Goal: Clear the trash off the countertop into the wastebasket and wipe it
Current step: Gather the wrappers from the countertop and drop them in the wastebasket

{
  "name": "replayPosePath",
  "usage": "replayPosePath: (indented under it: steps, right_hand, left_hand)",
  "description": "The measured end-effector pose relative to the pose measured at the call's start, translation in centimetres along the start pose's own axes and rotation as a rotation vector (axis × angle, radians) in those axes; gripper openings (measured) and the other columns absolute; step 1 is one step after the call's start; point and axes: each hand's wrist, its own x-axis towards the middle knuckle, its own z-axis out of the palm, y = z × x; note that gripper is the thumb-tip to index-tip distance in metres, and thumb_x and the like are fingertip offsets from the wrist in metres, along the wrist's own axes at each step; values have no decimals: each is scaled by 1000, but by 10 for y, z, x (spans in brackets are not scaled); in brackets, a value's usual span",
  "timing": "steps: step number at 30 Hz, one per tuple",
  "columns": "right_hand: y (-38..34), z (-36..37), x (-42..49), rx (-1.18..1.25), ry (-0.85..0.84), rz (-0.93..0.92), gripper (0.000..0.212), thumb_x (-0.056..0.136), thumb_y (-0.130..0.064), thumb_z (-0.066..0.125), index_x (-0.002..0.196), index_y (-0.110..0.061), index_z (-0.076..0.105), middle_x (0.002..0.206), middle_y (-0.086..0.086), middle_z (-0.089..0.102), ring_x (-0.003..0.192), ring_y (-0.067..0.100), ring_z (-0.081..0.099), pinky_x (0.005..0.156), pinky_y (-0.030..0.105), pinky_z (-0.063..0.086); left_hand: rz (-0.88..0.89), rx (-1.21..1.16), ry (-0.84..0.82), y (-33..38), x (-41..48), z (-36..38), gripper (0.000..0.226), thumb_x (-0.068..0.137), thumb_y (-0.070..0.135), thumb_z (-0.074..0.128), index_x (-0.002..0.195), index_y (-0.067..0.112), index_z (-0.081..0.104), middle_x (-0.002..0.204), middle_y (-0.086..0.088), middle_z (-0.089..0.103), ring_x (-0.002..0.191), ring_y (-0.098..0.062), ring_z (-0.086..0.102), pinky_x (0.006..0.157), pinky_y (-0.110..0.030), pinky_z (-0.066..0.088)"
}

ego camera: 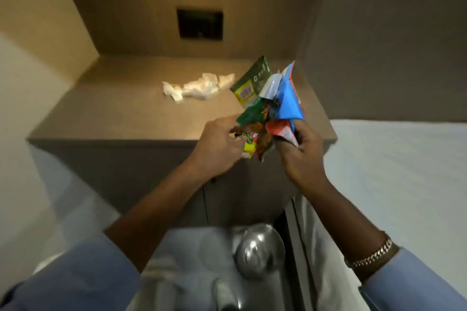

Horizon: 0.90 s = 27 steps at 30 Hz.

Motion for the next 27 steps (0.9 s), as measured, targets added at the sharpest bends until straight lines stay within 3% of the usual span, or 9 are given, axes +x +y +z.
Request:
replayPosePath:
  steps: [3, 8, 12, 14, 16, 19, 21, 25, 27]
  right_hand:
    - [37, -28, -71, 4, 47, 200, 47, 77, 15, 61, 72, -31, 60, 59, -21, 60, 56, -9, 49, 55, 5, 41]
    - [154, -43, -164, -119, 129, 580, 21, 77, -4, 65, 75, -25, 67, 63, -15, 66, 59, -6, 53, 57, 11, 46]
    - [292, -42, -234, -203, 33, 861, 25, 80, 8, 61, 96, -9, 68, 79, 1, 70, 74, 13, 64, 69, 28, 53]
    - [360, -40, -264, -196, 4, 946, 32, 81, 12, 56, 96, -13, 67, 80, 6, 70, 70, 14, 65, 62, 21, 55]
    - [414, -38, -286, -188, -19, 997, 30, 85, 8, 56, 96, -18, 66, 81, 4, 70, 71, 13, 66, 58, 15, 53]
    - [475, -37, -305, -76, -74, 1044, 34, 88, 1, 58, 120, -10, 58, 109, 10, 67, 100, 24, 65, 82, 29, 55]
    - [493, -41, -304, -91, -119, 1039, 49, 85, 3, 61, 131, -11, 49, 122, 10, 61, 111, 24, 60, 92, 40, 53]
    - [458, -60, -289, -106, -85, 1062, 57, 74, 25, 59, 123, -3, 51, 127, 19, 55, 109, 16, 63, 87, 34, 57]
    - [415, -70, -273, -134, -126, 1049, 60, 70, 28, 58, 123, 2, 50, 129, 23, 55, 120, 29, 56, 101, 50, 48]
  left_hand:
    - [-94, -46, -128, -42, -42, 65, 29, 77, 7, 54, 101, 16, 66, 95, -22, 74, 85, -39, 74, 76, -50, 63]
    - [-461, -81, -211, -160, -94, 177, 23, 77, 2, 55, 96, -1, 68, 95, -28, 72, 90, -42, 71, 80, -55, 59]
    - [-644, -147, -270, -288, -117, 257, 33, 80, -5, 62, 112, 0, 69, 111, -23, 71, 104, -35, 68, 94, -54, 54]
    - [-719, -154, -269, -351, -124, 293, 36, 75, 8, 64, 110, 2, 70, 108, -21, 73, 98, -25, 69, 92, -50, 56]
    - [-794, -146, -284, -404, -129, 320, 44, 82, 8, 62, 126, 7, 60, 120, -14, 69, 110, -25, 66, 99, -42, 53]
    - [-921, -195, -266, -463, -133, 346, 70, 88, 4, 60, 150, 16, 31, 143, -11, 52, 129, -31, 54, 109, -46, 45]
    - [-992, -221, -194, -474, -134, 348, 71, 88, 12, 63, 150, 19, 30, 143, -11, 51, 129, -35, 54, 107, -51, 46]
    - [-950, -28, -180, -422, -140, 318, 40, 87, 17, 66, 126, 15, 61, 121, -10, 69, 112, -27, 65, 97, -34, 51]
    - [-926, -24, -164, -375, -139, 295, 34, 87, 9, 64, 121, 10, 65, 115, -14, 70, 104, -29, 68, 86, -26, 52]
